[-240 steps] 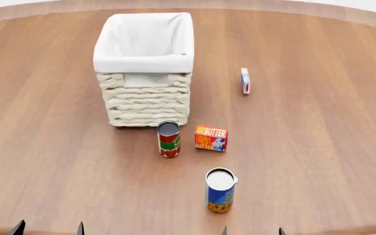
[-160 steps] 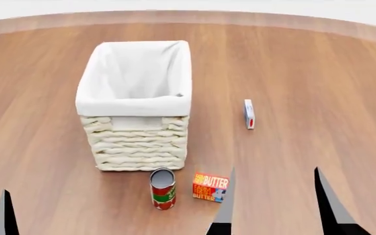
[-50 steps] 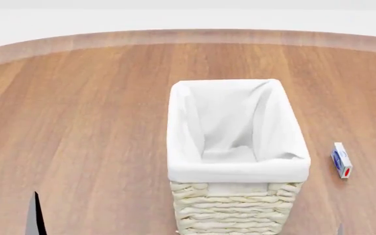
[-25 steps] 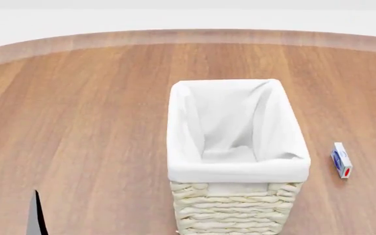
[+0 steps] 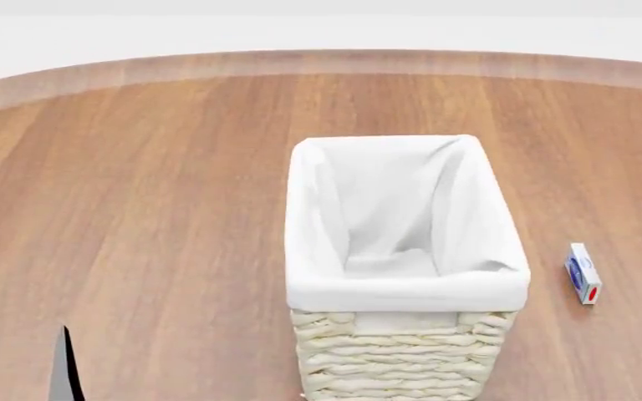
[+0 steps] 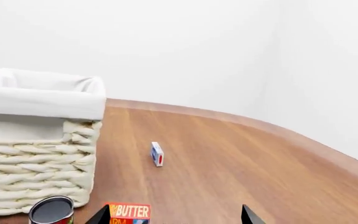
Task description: Pick up the alphabet soup and put it in the basket.
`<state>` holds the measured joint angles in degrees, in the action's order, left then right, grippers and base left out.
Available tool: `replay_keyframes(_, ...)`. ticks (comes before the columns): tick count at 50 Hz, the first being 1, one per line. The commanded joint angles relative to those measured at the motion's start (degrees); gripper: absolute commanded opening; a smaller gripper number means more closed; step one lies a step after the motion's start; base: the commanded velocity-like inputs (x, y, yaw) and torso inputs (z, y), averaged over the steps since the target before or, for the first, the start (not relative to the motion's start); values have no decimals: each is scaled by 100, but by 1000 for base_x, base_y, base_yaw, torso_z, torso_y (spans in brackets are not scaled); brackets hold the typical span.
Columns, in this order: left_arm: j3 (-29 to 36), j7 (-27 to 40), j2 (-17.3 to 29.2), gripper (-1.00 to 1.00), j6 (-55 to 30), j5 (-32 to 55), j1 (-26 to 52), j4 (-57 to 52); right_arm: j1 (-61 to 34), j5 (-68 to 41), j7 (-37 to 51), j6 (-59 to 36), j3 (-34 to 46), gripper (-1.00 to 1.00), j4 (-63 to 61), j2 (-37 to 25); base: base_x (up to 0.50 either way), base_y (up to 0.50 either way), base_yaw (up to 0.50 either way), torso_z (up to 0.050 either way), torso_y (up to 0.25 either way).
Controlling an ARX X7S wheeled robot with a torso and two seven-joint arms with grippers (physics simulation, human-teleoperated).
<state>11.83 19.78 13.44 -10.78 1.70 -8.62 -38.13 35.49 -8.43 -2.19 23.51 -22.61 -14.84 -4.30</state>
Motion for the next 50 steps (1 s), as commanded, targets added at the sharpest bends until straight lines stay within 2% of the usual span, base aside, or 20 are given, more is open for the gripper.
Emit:
replay_keyframes(1,20,45,30,100,-33,10,3,-36,-319,207,139,248,222,100,510,45,0,0,0,0,0)
replay_keyframes(13,46,110,92,100,-19,58,4,-42,-468,259,216,533,453,100,1013,14,0,0,0,0,0)
replay_keyframes(25,89,179,145,100,-52,77,14,-81,-788,-116,170,1044,519,100,2286,-28,0,0,0,0,0)
replay_keyframes(50,135,298,246,100,-64,134,18,-138,-1000,-93,402,1204,659,100,2829,-140,0,0,0,0,0)
